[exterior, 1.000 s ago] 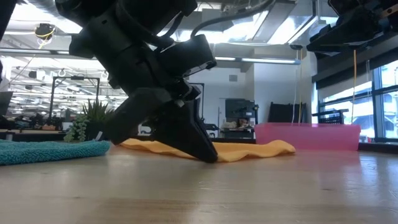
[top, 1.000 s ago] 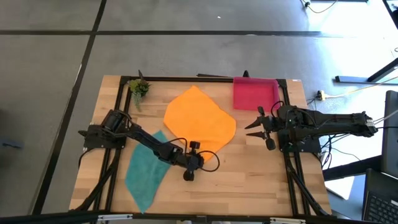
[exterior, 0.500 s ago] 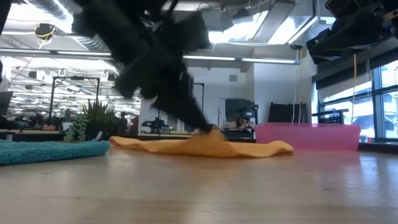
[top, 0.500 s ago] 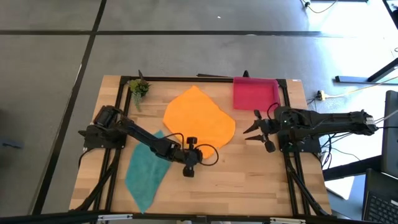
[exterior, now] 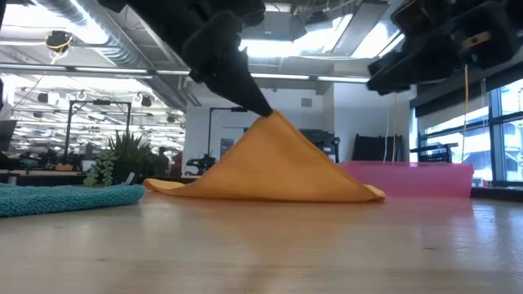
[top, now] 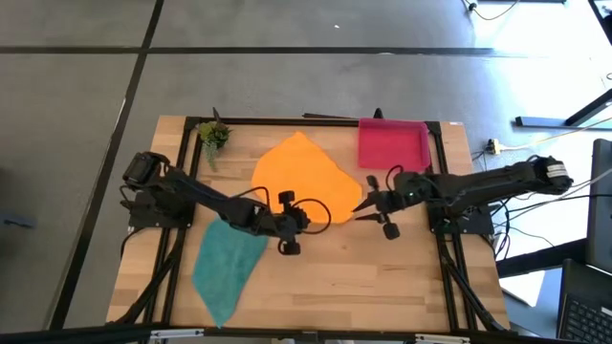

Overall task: Roll microfiber towels into tight, uniform cylinder then place into a basket
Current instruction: Fold the orange microfiber towel

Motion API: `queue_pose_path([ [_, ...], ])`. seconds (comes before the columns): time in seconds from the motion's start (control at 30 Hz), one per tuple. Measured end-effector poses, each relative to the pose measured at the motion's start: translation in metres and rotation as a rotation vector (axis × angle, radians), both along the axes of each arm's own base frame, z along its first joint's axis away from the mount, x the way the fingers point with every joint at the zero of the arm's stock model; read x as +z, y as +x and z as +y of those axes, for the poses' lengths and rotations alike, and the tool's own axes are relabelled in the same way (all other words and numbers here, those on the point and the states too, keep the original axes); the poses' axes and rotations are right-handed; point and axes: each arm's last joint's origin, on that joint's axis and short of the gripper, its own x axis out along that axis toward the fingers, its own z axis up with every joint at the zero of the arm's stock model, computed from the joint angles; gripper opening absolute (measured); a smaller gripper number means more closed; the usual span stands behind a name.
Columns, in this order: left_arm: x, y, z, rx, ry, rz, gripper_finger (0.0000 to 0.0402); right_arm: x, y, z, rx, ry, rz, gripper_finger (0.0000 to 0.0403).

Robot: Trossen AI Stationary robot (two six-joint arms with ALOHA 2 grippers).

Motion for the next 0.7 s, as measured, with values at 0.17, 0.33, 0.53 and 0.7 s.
queue_pose_path([
  [0.17, 0.001, 0.0, 0.006, 0.019, 0.004, 0.001, 0.0, -0.014, 0.017, 0.001, 0.0, 0.002, 0.004, 0.011],
  [0.33, 0.001, 0.0, 0.006, 0.026, 0.009, 0.0, 0.0, -0.03, 0.033, 0.001, -0.001, 0.004, -0.005, 0.011],
  [0.53, 0.002, 0.0, 0.006, 0.028, 0.011, -0.001, 0.0, -0.047, 0.048, 0.002, -0.001, 0.005, -0.031, 0.011],
  [0.7, 0.002, 0.0, 0.006, 0.027, 0.01, -0.003, 0.0, -0.058, 0.056, 0.002, -0.002, 0.006, -0.049, 0.011],
])
